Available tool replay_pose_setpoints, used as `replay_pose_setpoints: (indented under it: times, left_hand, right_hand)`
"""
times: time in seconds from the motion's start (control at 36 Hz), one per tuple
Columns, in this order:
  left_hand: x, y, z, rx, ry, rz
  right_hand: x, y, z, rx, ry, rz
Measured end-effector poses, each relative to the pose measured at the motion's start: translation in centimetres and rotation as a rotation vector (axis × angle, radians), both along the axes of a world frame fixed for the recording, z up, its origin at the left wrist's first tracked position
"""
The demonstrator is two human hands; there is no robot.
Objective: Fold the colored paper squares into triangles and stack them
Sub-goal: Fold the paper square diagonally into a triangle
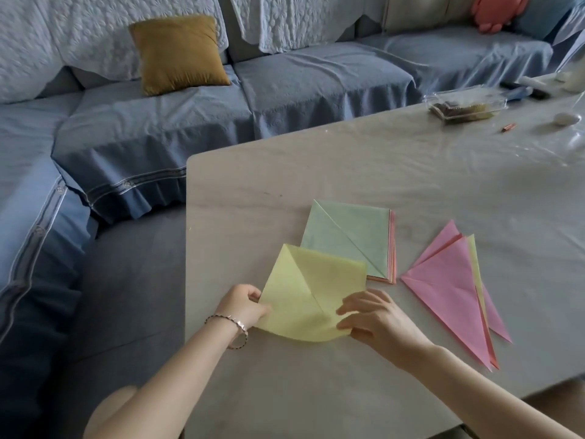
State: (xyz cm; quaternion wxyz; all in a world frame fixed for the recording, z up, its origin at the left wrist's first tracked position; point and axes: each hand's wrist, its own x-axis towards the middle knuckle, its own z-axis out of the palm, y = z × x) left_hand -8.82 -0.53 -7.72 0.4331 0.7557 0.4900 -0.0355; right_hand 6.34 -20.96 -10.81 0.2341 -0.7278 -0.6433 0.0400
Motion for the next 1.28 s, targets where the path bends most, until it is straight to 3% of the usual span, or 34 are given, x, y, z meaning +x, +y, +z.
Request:
replay_pose_setpoints:
  times: [0.22,0.39,0.47,0.64,0.89,1.08,1.28]
  left_hand:
    - [2.1,-1.2,0.8,0.157,-0.179,0.111]
    - [2.5,-2.1,1.1,0.308,-0.273,0.134]
    - [2.0,-2.5,1.6,0.374,-0.336,0.098]
    - [0.6,-2.7,3.1,0.286,-0.511,-0.081]
    - [-0.1,-3.4,4.8,0.155,-0.544,-0.145]
    - [-0.5,-5.5,6.4,0.174,-0.667,-0.139]
    - [0.2,-7.1,7.1,0.351,-0.734,-0.097]
  right_hand:
    - [-2.5,0.5,-0.6,-0.028,0.108,0.071]
    - [-1.6,-0.2,-0.3,-0.066,0.502,-0.073]
    - [-1.3,0.3,0.5,-0.012,0.573,-0.167]
    - [-0.8,1.9,4.6,0.235,0.531,-0.336]
    - [-1.3,2.5,8.2,0.170,0.986,-0.481]
    - [-2.2,2.2,8.7,0.169,1.079,-0.586]
    - [-2.7,1.8,9.7,0.232,1.116,-0.630]
